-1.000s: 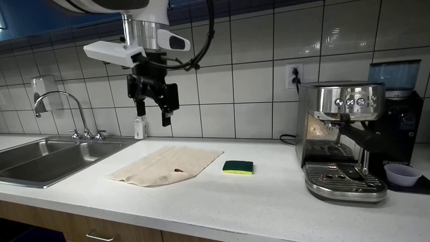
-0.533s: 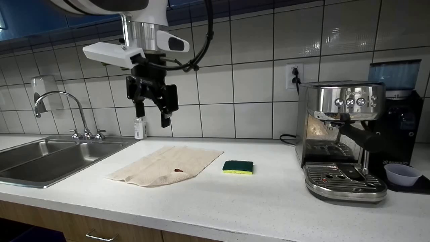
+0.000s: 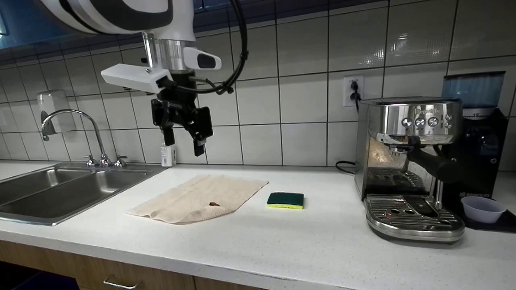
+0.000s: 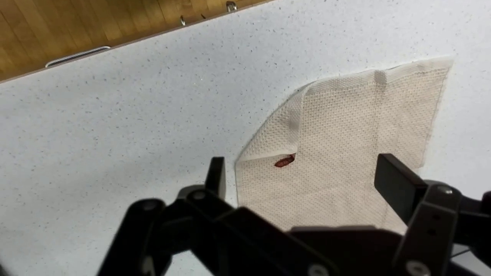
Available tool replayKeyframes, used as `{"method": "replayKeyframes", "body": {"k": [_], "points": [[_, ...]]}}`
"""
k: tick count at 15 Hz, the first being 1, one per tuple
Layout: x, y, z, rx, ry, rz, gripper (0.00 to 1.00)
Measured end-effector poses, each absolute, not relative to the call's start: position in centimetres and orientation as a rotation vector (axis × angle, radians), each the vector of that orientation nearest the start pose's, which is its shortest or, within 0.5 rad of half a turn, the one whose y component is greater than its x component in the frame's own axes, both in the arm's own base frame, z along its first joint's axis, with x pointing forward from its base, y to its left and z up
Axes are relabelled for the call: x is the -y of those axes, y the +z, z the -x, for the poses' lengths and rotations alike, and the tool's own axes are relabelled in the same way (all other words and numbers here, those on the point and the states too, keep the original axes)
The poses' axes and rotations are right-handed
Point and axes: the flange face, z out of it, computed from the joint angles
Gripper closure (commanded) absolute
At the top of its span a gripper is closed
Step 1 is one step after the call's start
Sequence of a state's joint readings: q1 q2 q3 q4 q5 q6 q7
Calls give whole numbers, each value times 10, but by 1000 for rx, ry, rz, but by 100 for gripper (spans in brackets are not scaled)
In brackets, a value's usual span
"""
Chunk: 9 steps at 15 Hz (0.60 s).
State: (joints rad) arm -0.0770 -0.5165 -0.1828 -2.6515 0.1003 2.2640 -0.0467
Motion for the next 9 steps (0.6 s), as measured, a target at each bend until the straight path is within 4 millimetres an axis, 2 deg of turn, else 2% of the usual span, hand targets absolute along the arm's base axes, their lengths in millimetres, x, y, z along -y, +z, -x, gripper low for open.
{"method": "replayKeyframes", "body": {"k": [9], "points": [[62,384,-402,-489,-195,2999,0]]}}
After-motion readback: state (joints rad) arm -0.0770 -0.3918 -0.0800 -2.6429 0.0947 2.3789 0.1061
